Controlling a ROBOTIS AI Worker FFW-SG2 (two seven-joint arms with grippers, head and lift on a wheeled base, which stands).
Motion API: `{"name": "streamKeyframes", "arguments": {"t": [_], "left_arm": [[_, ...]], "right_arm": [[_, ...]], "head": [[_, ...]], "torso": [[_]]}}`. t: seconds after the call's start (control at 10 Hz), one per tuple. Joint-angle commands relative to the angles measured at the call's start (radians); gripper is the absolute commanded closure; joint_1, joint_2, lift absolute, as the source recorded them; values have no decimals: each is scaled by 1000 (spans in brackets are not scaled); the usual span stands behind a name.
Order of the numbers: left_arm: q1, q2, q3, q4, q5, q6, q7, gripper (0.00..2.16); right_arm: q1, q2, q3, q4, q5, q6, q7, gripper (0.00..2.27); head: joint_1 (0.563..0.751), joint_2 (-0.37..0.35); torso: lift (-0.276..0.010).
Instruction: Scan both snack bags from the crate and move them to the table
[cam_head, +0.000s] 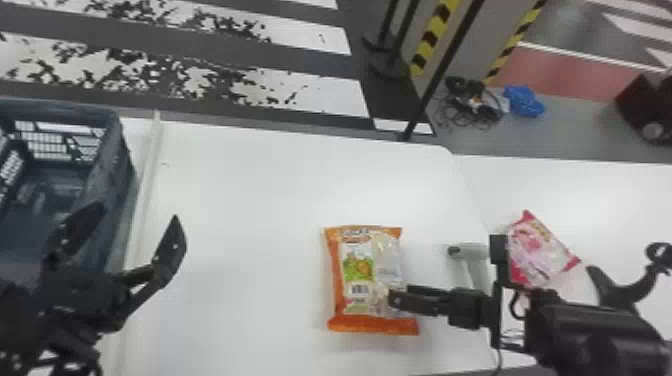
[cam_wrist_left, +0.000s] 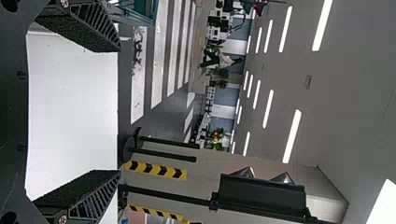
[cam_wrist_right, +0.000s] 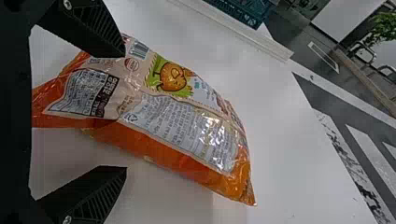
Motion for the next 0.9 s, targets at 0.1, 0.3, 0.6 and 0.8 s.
{"name": "streamKeyframes", "arguments": {"t": [0.1,0.3,0.6,0.8], "left_arm": [[-4,1,0,3,0,1,-1,60],[-10,4,0,6,3,1,-1,60],[-13,4,0,6,8,1,0,60],[-11,4,0,6,8,1,0,60]], "right_arm": [[-8,-1,43,-1,19,29,5,171],[-9,1,72,-8,73,8,19,2162],[-5,4,63,-18,76,-48,54,2240],[12,15,34,-47,56,-66,48,2240]], "head": [[695,-244],[695,-224],[695,-211],[695,-212]], "torso": [[-87],[-87],[-87],[-87]]}}
